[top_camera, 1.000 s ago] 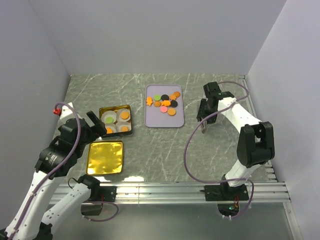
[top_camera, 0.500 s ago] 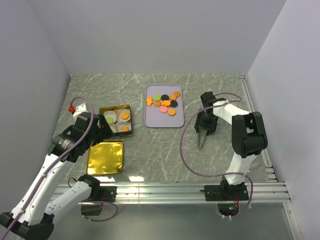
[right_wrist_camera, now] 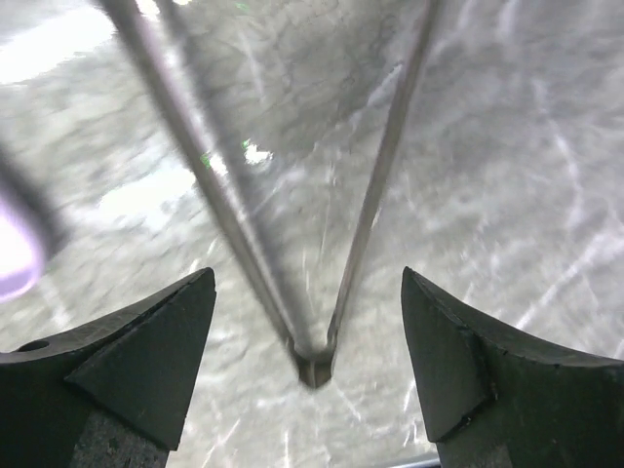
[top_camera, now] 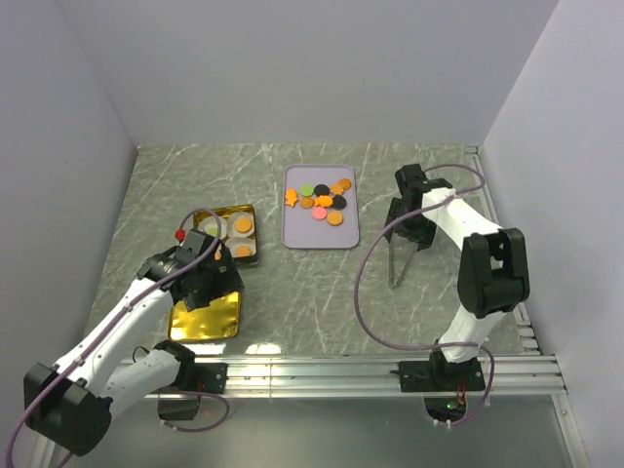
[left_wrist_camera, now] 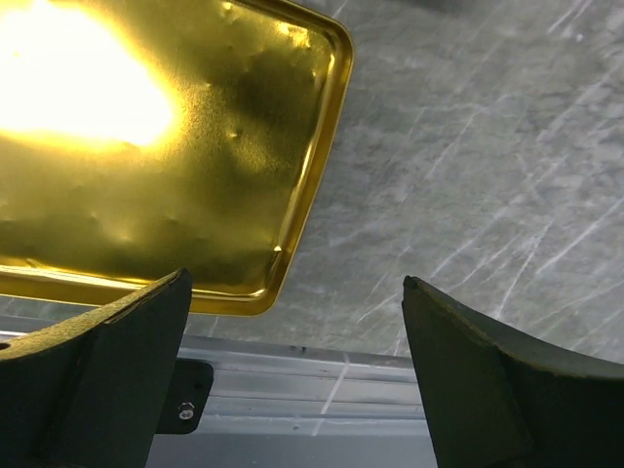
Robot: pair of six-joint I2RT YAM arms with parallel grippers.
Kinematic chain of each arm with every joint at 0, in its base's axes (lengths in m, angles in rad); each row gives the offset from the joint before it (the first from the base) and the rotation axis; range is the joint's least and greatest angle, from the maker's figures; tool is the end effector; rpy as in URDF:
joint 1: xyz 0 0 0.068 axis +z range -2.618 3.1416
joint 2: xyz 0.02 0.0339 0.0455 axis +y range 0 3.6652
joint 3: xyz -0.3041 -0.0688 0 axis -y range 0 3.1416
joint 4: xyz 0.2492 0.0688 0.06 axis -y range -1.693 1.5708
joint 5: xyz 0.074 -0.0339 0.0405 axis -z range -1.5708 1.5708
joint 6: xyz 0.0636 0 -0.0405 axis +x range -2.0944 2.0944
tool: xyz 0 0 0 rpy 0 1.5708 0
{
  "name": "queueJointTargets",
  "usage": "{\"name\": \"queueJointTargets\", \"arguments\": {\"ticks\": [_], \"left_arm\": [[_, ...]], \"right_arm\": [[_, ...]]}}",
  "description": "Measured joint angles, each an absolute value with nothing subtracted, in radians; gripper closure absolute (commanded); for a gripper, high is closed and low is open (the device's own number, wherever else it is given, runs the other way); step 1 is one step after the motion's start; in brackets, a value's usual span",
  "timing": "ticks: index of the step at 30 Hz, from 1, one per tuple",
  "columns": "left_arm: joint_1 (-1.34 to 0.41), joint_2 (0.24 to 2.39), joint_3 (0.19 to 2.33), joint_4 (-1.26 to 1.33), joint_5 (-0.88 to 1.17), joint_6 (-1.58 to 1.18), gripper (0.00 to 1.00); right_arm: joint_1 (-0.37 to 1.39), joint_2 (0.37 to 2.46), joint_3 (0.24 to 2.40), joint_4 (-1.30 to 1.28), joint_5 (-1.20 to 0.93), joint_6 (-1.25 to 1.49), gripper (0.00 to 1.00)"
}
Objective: Pack the cookies
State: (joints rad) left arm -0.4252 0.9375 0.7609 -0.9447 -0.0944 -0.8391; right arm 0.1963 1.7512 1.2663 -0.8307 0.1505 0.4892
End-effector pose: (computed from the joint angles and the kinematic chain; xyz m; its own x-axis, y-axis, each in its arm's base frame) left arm 0.1442 -0.0587 0.2502 -0.8260 -0.4391 -0.3535 -0.3610 0.8936 -0.2666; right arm 0.3526 0.0604 0.2171 -0.9109 0.2926 -0.2910 0.3085 0.9512 -0.0094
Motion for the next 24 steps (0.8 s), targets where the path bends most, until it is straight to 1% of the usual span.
{"name": "queueJointTargets", "arguments": {"ticks": [5, 8, 9, 11, 14, 15, 17, 18, 20, 21, 23, 24], "left_arm": [[-0.437, 1.049, 0.757, -0.905, -0.091, -0.876, 0.14], [-0.484, 1.169, 0.757, -0.870, -0.101, -0.899, 0.19], [-0.503, 1.203, 0.757, -0.864, -0.111, -0.907, 0.22], [-0.539, 1.266, 0.757, -0.850, -0.130, -0.924, 0.24], [-0.592, 1.356, 0.762, -0.841, -0.169, -0.952, 0.36], [-0.604, 1.377, 0.765, -0.839, -0.181, -0.958, 0.46], [-0.632, 1.425, 0.773, -0.837, -0.213, -0.975, 0.54], [-0.644, 1.442, 0.776, -0.836, -0.228, -0.982, 0.60], [-0.663, 1.463, 0.778, -0.834, -0.248, -0.992, 0.66], [-0.671, 1.464, 0.778, -0.829, -0.255, -0.999, 0.77], [-0.682, 1.466, 0.776, -0.822, -0.265, -1.014, 0.87], [-0.685, 1.466, 0.776, -0.819, -0.268, -1.015, 1.00]], "right_arm": [[0.258, 1.642, 1.305, -0.872, 0.153, 0.505, 0.17], [0.308, 1.579, 1.309, -0.888, 0.144, 0.510, 0.18], [0.323, 1.557, 1.308, -0.894, 0.139, 0.513, 0.18], [0.339, 1.508, 1.297, -0.896, 0.132, 0.518, 0.18], [0.340, 1.424, 1.254, -0.896, 0.129, 0.531, 0.18], [0.340, 1.392, 1.236, -0.900, 0.128, 0.534, 0.18], [0.340, 1.335, 1.200, -0.904, 0.124, 0.538, 0.18], [0.340, 1.303, 1.180, -0.905, 0.121, 0.541, 0.18], [0.340, 1.244, 1.142, -0.905, 0.116, 0.543, 0.18], [0.340, 1.217, 1.124, -0.907, 0.114, 0.544, 0.18], [0.340, 1.172, 1.091, -0.907, 0.111, 0.545, 0.18], [0.340, 1.157, 1.079, -0.909, 0.110, 0.546, 0.18]]}}
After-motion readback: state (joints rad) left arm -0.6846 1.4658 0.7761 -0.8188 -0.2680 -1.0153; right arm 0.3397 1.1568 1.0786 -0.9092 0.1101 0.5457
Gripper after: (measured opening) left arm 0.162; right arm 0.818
